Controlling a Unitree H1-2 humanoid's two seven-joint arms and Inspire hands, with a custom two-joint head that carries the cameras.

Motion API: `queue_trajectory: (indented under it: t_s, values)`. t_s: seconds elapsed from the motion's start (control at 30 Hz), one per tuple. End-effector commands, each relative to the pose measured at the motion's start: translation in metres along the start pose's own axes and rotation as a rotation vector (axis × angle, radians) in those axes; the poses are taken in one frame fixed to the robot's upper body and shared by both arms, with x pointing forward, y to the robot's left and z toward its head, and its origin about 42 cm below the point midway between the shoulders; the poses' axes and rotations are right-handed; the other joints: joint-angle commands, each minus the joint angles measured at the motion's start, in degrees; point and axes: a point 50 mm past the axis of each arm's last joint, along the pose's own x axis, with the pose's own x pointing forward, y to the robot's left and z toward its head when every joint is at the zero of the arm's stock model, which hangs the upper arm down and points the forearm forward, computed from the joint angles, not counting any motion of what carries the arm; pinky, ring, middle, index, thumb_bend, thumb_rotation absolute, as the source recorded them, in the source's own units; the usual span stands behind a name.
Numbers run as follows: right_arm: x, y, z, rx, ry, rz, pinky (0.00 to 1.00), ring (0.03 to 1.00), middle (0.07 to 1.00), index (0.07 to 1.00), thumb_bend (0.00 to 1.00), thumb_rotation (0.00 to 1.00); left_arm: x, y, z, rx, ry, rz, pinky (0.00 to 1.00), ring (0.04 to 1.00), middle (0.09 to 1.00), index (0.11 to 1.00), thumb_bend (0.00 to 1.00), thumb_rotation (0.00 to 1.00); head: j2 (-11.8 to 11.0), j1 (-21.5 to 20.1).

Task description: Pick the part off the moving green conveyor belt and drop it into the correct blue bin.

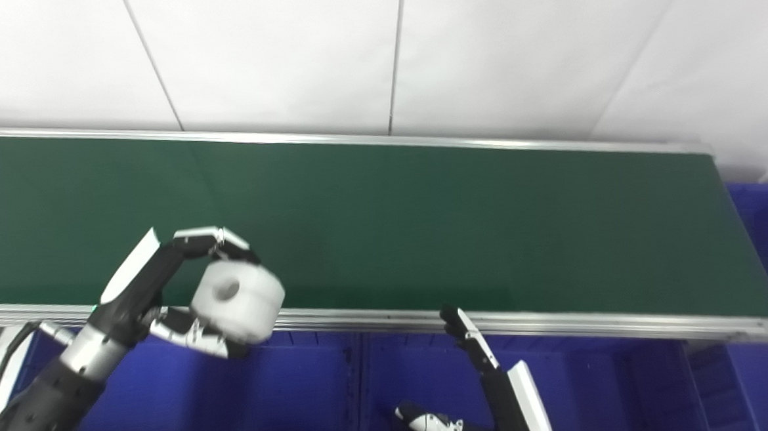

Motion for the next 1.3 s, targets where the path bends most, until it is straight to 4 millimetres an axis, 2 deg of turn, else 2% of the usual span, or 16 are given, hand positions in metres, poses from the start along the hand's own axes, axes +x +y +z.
queue_trajectory:
  t_s: [0.0, 0.27, 0.67, 0.8, 0.87, 0.9, 0.93, 1.0, 1.07, 1.1, 1.17, 1.27]
  values:
    - [0.000, -0.004, 0.012, 0.003, -0.034, -0.013, 0.87, 0.892, 0.911, 0.938, 0.73, 0.48, -0.004, 0.000, 0.010, -0.012, -0.038, 0.006, 0.39, 0.458, 0.466, 0.525, 0.51, 0.00, 0.00, -0.06]
    - [0.001, -0.004, 0.016, -0.018, -0.028, -0.011, 0.84, 0.884, 0.910, 0.937, 0.75, 0.52, -0.022, -0.025, 0.007, 0.010, 0.027, -0.109, 0.39, 0.463, 0.469, 0.519, 0.52, 0.00, 0.82, -1.41]
    - [-0.005, -0.001, 0.020, -0.033, -0.028, -0.013, 0.84, 0.883, 0.907, 0.935, 0.74, 0.53, -0.024, -0.039, -0.003, 0.181, 0.183, -0.313, 0.41, 0.488, 0.472, 0.514, 0.52, 0.00, 0.90, -0.42]
    - [-0.006, -0.001, 0.020, -0.024, -0.024, -0.011, 0.85, 0.885, 0.906, 0.933, 0.74, 0.53, -0.023, -0.043, -0.003, 0.245, 0.272, -0.358, 0.45, 0.524, 0.478, 0.521, 0.51, 0.00, 0.93, -0.10]
    - [-0.007, -0.001, 0.021, -0.023, -0.023, -0.010, 0.85, 0.885, 0.906, 0.935, 0.74, 0.52, -0.022, -0.044, -0.002, 0.298, 0.334, -0.396, 0.49, 0.590, 0.641, 0.504, 0.51, 0.04, 0.84, -0.16]
    - [-0.007, -0.001, 0.021, -0.024, -0.021, -0.011, 0.85, 0.885, 0.907, 0.936, 0.74, 0.52, -0.021, -0.045, -0.002, 0.323, 0.372, -0.429, 0.52, 0.635, 0.710, 0.665, 0.57, 0.06, 0.67, -0.16]
    - [-0.007, -0.001, 0.021, -0.026, -0.019, -0.009, 0.85, 0.883, 0.907, 0.935, 0.74, 0.52, -0.021, -0.045, -0.001, 0.338, 0.402, -0.454, 0.55, 0.679, 0.760, 0.746, 0.58, 0.12, 0.58, -0.15]
    - [-0.007, -0.001, 0.021, -0.032, -0.014, -0.005, 0.84, 0.884, 0.907, 0.933, 0.74, 0.52, -0.020, -0.046, -0.001, 0.350, 0.429, -0.473, 0.57, 0.720, 0.832, 0.842, 0.62, 0.17, 0.52, -0.17]
    - [-0.007, -0.001, 0.021, -0.046, -0.011, -0.004, 0.84, 0.881, 0.906, 0.932, 0.74, 0.52, -0.019, -0.046, -0.002, 0.355, 0.424, -0.471, 0.64, 0.778, 0.864, 0.882, 0.64, 0.23, 0.33, -0.23]
    - [-0.008, -0.001, 0.021, -0.055, -0.009, -0.005, 0.83, 0.877, 0.904, 0.932, 0.75, 0.52, -0.019, -0.045, -0.002, 0.354, 0.418, -0.471, 0.71, 0.829, 0.889, 0.901, 0.64, 0.26, 0.23, -0.31]
    - [-0.008, -0.001, 0.023, -0.063, -0.004, -0.005, 0.83, 0.877, 0.904, 0.931, 0.75, 0.51, -0.019, -0.044, -0.002, 0.346, 0.405, -0.467, 0.80, 0.890, 0.938, 0.938, 0.66, 0.34, 0.13, -0.42]
    - [-0.008, -0.001, 0.024, -0.088, -0.002, -0.004, 0.81, 0.872, 0.903, 0.925, 0.75, 0.50, -0.020, -0.042, 0.000, 0.289, 0.373, -0.425, 0.83, 0.928, 0.980, 0.966, 0.71, 0.37, -0.16, -0.54]
